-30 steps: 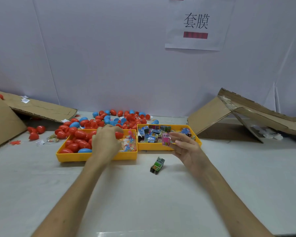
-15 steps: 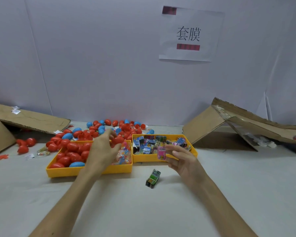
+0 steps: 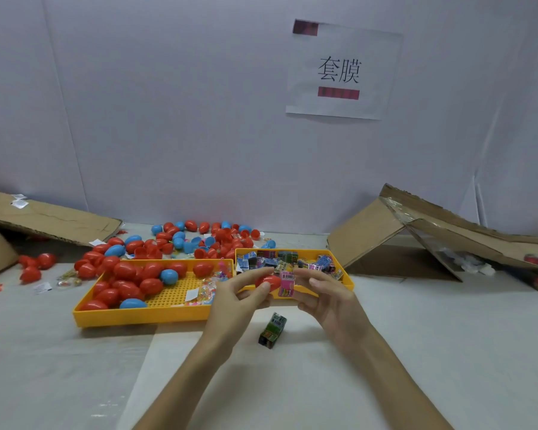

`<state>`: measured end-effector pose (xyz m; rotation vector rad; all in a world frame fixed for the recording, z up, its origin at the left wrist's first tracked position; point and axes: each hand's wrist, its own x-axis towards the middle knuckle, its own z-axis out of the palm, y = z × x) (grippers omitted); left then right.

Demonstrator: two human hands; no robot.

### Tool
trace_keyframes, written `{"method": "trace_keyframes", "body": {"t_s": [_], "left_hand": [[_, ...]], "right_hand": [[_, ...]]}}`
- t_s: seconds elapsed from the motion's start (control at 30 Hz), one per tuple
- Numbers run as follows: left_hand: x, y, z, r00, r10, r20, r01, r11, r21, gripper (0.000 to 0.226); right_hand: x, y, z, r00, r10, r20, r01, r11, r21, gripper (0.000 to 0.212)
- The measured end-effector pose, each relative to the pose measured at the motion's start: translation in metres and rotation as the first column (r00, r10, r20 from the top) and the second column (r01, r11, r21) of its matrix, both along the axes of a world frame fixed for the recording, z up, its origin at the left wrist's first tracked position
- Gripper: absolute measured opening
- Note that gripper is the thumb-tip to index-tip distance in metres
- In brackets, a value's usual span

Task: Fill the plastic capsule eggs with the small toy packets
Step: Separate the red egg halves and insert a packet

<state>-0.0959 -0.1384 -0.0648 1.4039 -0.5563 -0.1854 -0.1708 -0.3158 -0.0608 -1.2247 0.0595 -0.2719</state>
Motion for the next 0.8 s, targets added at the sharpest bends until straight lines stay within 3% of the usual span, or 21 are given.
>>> {"method": "trace_keyframes", "body": {"t_s": [0.43, 0.8], "left_hand": [[-0.0048, 0.001, -0.0007, 1.0, 0.007, 0.021, -0.007, 1.0, 0.008, 0.024], [-0.0054, 0.0034, -0.0015, 0.998, -0.036, 0.044, 0.032, 0.996, 0.089, 0.027]], "right_hand": [[-0.0014, -0.0003, 0.0, 1.0, 0.028, 0.006, -0.028, 1.0, 0.0, 0.033], [0.0026, -0.0003, -0.0045, 1.0, -0.015, -0.009, 0.013, 0.982, -0.188, 0.033]]}}
